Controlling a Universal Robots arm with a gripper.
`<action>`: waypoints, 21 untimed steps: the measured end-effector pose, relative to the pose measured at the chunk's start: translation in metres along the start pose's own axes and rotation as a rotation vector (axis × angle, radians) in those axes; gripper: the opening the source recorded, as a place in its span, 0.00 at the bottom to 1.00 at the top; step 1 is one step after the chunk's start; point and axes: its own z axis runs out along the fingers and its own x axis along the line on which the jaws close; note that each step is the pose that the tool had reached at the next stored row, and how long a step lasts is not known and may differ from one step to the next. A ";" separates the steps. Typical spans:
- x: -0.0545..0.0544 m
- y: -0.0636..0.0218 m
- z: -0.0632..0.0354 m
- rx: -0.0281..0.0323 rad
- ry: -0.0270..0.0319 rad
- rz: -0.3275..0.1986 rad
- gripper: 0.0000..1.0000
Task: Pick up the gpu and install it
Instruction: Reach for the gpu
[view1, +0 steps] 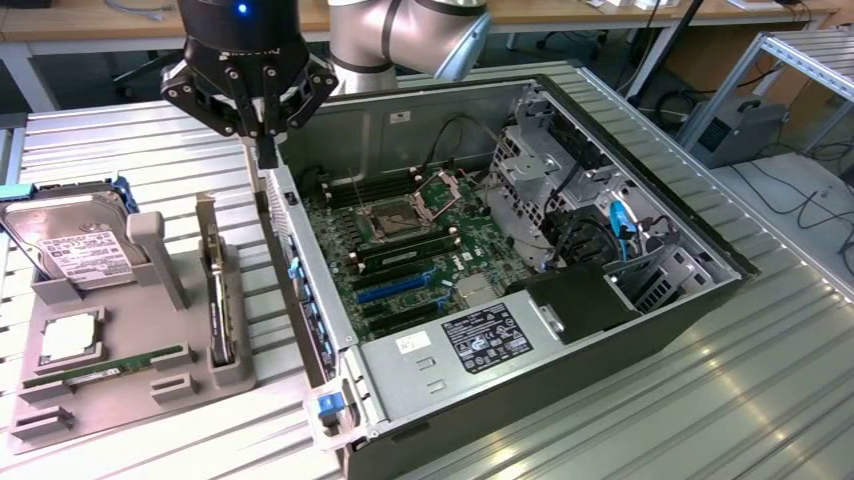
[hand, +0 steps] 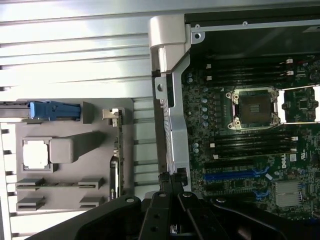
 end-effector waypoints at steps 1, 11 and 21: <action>0.001 -0.0001 0.0000 0.0000 0.0000 0.000 0.11; 0.006 -0.0005 -0.0001 -0.0001 0.0000 0.000 0.11; 0.011 -0.0008 -0.0003 0.0000 0.0000 0.000 0.11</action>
